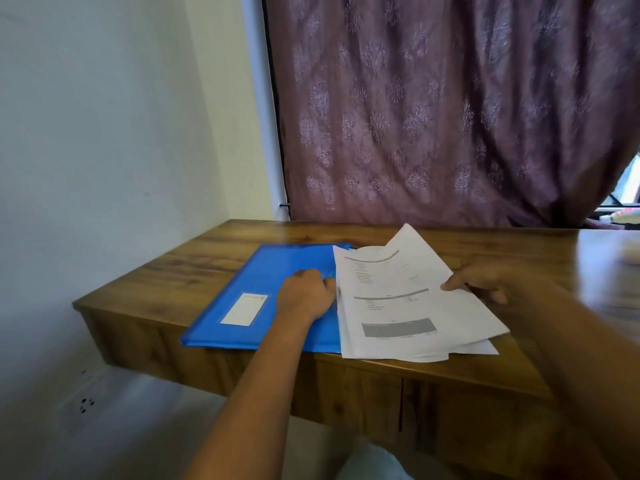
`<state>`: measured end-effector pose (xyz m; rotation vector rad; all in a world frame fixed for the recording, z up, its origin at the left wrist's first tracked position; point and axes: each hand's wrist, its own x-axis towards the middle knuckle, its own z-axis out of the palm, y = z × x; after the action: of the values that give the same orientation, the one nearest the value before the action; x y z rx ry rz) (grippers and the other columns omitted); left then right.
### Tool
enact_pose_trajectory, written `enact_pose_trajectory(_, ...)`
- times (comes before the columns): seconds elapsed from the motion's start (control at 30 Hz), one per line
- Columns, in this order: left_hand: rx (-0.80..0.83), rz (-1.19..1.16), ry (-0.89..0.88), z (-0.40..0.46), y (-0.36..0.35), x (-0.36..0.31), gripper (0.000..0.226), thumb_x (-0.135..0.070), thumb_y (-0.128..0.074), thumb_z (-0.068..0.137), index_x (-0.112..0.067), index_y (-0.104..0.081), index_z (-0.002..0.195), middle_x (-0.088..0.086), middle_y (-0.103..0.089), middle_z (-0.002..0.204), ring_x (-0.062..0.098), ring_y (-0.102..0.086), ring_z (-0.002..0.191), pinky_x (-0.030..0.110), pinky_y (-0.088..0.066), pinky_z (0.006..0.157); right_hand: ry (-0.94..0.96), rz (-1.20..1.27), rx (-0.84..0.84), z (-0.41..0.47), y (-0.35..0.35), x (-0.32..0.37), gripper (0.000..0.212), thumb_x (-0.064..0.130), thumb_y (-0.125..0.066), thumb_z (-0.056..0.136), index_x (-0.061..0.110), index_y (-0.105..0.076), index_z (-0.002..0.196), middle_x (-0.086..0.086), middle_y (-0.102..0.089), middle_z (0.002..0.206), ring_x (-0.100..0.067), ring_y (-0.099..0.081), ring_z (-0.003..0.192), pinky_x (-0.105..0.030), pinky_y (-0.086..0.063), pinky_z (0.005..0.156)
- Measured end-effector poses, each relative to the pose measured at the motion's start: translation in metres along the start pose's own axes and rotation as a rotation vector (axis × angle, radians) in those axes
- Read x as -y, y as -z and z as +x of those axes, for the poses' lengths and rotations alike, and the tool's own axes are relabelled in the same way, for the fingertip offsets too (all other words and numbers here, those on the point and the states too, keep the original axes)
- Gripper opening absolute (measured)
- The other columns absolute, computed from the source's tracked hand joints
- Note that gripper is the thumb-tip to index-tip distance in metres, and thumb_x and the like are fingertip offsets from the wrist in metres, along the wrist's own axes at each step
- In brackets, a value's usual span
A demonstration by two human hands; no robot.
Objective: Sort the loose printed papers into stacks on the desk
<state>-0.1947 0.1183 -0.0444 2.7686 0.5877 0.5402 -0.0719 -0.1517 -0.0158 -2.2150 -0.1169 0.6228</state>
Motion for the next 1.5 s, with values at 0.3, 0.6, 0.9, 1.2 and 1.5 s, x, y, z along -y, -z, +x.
enact_pose_trajectory(0.3,-0.057,-0.002,-0.043,-0.005,-0.004,-0.001,0.032,-0.032,-0.033,0.104,-0.009,-0.055,0.106,0.009,-0.058,0.094,0.018,-0.046,0.08,0.032,-0.035,0.067,0.072,-0.241,-0.047,-0.001,-0.031,0.009,0.06,0.033,-0.086,0.07,0.018,-0.049,0.115,-0.007,-0.054,0.119,-0.029,-0.051,0.113,-0.042,-0.044,0.097)
enact_pose_trajectory(0.6,-0.023,-0.11,-0.054,-0.007,0.005,0.004,0.029,-0.026,-0.036,0.103,-0.009,-0.05,0.122,0.015,-0.061,0.11,0.026,-0.053,0.094,0.033,-0.037,0.072,-0.043,0.071,0.002,0.002,-0.008,0.0,0.029,0.014,-0.061,0.094,0.003,-0.051,0.118,-0.015,-0.059,0.097,-0.032,-0.059,0.094,-0.036,-0.055,0.074)
enact_pose_trajectory(0.9,-0.04,-0.181,-0.07,-0.004,0.013,0.002,0.023,-0.023,-0.042,0.102,-0.012,-0.054,0.117,0.012,-0.063,0.11,0.025,-0.057,0.099,0.035,-0.045,0.077,-0.059,0.381,0.074,0.0,0.019,-0.02,0.028,0.008,-0.051,0.098,0.007,-0.056,0.126,-0.016,-0.063,0.113,-0.035,-0.06,0.099,-0.036,-0.057,0.068)
enact_pose_trajectory(1.2,-0.001,-0.229,-0.18,-0.008,0.028,0.002,0.026,-0.019,-0.044,0.1,-0.02,-0.057,0.123,0.008,-0.066,0.099,0.026,-0.059,0.092,0.03,-0.04,0.068,0.01,0.303,-0.039,-0.006,-0.009,0.018,0.025,0.009,-0.049,0.1,-0.003,-0.049,0.122,-0.014,-0.056,0.093,-0.026,-0.052,0.079,-0.038,-0.049,0.067)
enact_pose_trajectory(1.5,0.087,-0.113,-0.288,-0.009,0.024,-0.012,0.028,-0.01,-0.047,0.099,-0.015,-0.067,0.119,0.008,-0.065,0.122,0.023,-0.059,0.107,0.032,-0.051,0.087,0.14,0.438,-0.131,-0.004,-0.068,0.037,0.031,0.009,-0.047,0.101,0.003,-0.046,0.132,-0.01,-0.057,0.123,-0.021,-0.055,0.08,-0.037,-0.045,0.086)
